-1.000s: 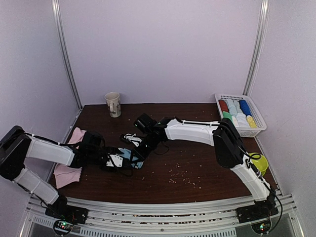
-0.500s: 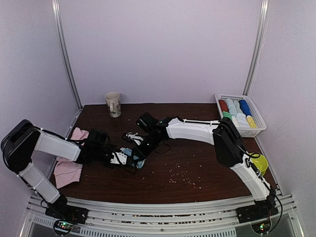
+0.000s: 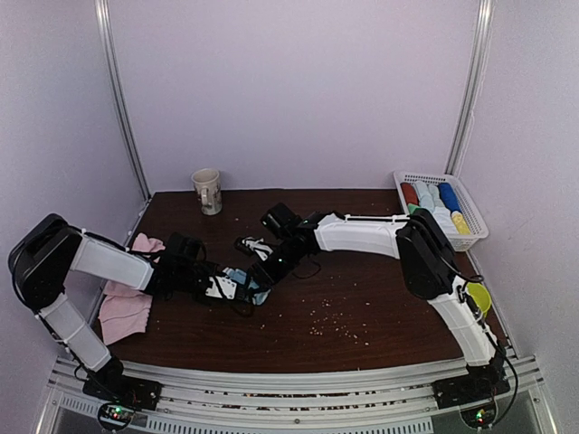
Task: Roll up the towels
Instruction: Roll the towel at the center of the board, then pick up the towel from the center of the board.
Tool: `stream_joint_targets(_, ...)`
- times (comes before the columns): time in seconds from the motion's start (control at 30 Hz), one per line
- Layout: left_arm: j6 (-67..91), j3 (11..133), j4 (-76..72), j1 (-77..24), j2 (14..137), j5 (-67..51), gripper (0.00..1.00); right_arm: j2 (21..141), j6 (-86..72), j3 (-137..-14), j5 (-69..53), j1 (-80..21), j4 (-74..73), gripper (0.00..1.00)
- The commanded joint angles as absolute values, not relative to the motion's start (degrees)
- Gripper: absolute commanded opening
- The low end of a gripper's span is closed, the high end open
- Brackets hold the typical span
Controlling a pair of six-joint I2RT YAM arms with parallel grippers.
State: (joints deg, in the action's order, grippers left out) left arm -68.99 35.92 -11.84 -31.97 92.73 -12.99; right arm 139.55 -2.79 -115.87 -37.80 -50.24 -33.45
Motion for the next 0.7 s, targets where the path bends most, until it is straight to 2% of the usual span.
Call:
stream_joint_targets(0.0, -70.2, 35.5, -5.6, -32.3, 95.2, -11.0, 0.2, 136.9, -5.8, -114.8, -37.0, -48.7, -29.6, 0.6)
stream_joint_targets(0.2, -70.9, 34.9, -6.4, -32.3, 94.1, -9.9, 0.2, 135.9, -9.6, -113.7, -39.4, -47.1, -25.2, 0.62)
stream_joint_targets(0.33, -70.9, 34.3, -7.7, -32.4, 93.1, -9.8, 0.19, 134.8, -9.4, -112.0, -41.5, -47.0, -24.6, 0.69)
stream_joint_targets(0.37, -70.9, 34.0, -8.2, -32.4, 92.7, -9.9, 0.19, 134.8, -9.5, -111.9, -42.0, -46.9, -24.6, 0.73)
stream_joint_targets(0.4, -71.1, 33.7, -8.7, -32.5, 92.4, -9.8, 0.18, 134.9, -9.7, -111.7, -42.7, -46.8, -24.6, 0.82)
stream_joint_targets(0.43, -71.3, 33.4, -9.3, -32.7, 92.0, -9.7, 0.18, 135.1, -10.0, -111.7, -43.7, -46.6, -24.5, 0.97)
stream_joint_targets(0.47, -71.6, 33.0, -9.7, -32.8, 91.7, -9.6, 0.18, 135.2, -10.4, -111.6, -44.4, -46.4, -24.2, 1.0)
stream_joint_targets(0.67, -72.4, 32.6, -10.3, -33.9, 90.8, -8.0, 0.18, 138.1, -10.7, -115.9, -44.0, -46.2, -27.2, 1.0)
